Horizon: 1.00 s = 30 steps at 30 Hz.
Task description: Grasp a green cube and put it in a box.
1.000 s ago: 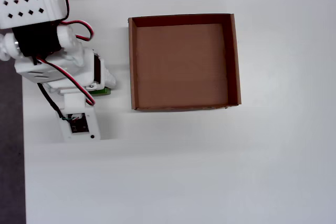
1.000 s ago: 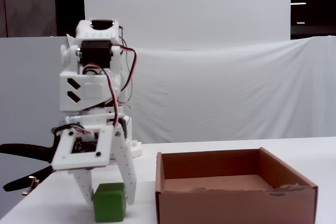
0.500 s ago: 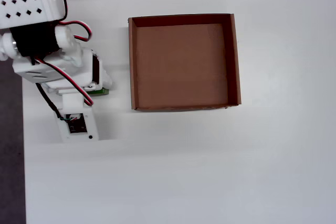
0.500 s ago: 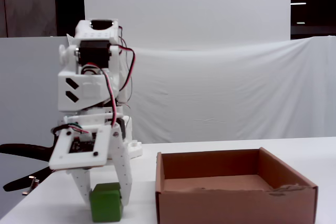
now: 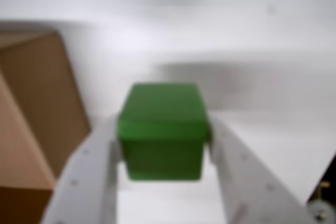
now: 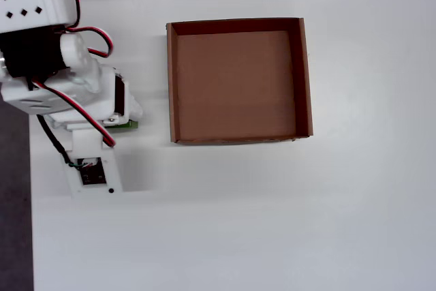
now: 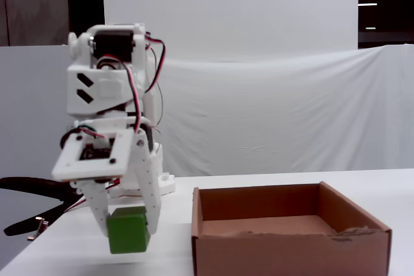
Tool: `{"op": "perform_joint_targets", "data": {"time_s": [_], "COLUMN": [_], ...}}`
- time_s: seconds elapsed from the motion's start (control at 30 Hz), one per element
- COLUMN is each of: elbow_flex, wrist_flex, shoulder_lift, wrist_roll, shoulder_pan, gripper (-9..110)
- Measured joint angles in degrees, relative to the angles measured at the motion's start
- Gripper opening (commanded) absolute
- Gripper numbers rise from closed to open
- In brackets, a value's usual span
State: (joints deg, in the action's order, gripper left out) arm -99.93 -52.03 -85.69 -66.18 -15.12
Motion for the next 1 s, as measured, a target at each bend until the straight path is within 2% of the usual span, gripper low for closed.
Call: {"op": "perform_joint_targets", "data": {"time_s": [0.53, 1.0], "elbow_flex": [17.0, 16.3], "wrist_flex": [-9.2, -9.4], "shoulder_lift": [1.3, 1.5], "wrist_roll": [1.4, 5.3], "shoulder_pan": [-9.1, -21.0], "gripper": [15, 15]}}
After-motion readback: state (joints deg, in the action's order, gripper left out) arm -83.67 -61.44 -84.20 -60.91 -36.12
